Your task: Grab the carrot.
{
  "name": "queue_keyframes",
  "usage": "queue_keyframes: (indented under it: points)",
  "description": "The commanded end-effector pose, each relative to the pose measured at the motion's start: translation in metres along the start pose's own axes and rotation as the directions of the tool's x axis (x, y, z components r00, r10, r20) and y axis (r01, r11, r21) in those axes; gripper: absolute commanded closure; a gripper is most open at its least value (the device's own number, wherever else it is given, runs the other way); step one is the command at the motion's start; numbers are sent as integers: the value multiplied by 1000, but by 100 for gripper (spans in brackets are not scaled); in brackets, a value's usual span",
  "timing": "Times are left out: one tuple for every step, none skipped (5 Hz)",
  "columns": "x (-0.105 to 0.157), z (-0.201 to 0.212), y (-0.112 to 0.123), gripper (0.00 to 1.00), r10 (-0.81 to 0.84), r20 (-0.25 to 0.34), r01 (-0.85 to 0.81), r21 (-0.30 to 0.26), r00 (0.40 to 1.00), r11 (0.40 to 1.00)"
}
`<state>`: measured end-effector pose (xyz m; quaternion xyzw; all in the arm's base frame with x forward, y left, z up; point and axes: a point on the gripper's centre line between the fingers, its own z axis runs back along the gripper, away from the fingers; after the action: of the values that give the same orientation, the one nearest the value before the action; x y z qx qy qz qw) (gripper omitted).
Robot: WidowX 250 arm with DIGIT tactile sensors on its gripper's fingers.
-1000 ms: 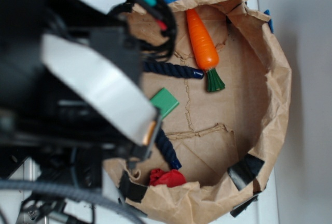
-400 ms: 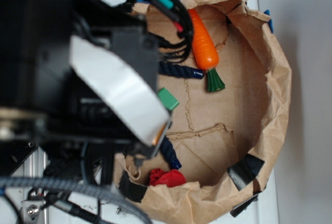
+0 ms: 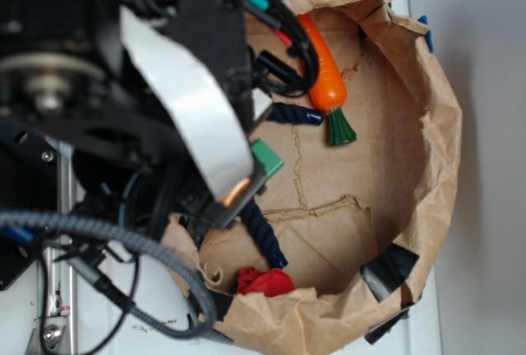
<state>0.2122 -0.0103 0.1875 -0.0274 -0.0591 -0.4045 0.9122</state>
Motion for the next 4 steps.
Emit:
queue_keyframes:
  points:
    - [3,-34,43,0,-56,-55,57,3,997,998]
    - [7,-53,60,0,-96,-92,97,1,991,995]
    - [7,-82,62,0,-180,-124,179,-16,976,984]
    - [10,-109,73,0,-275,-128,276,-10,953,961]
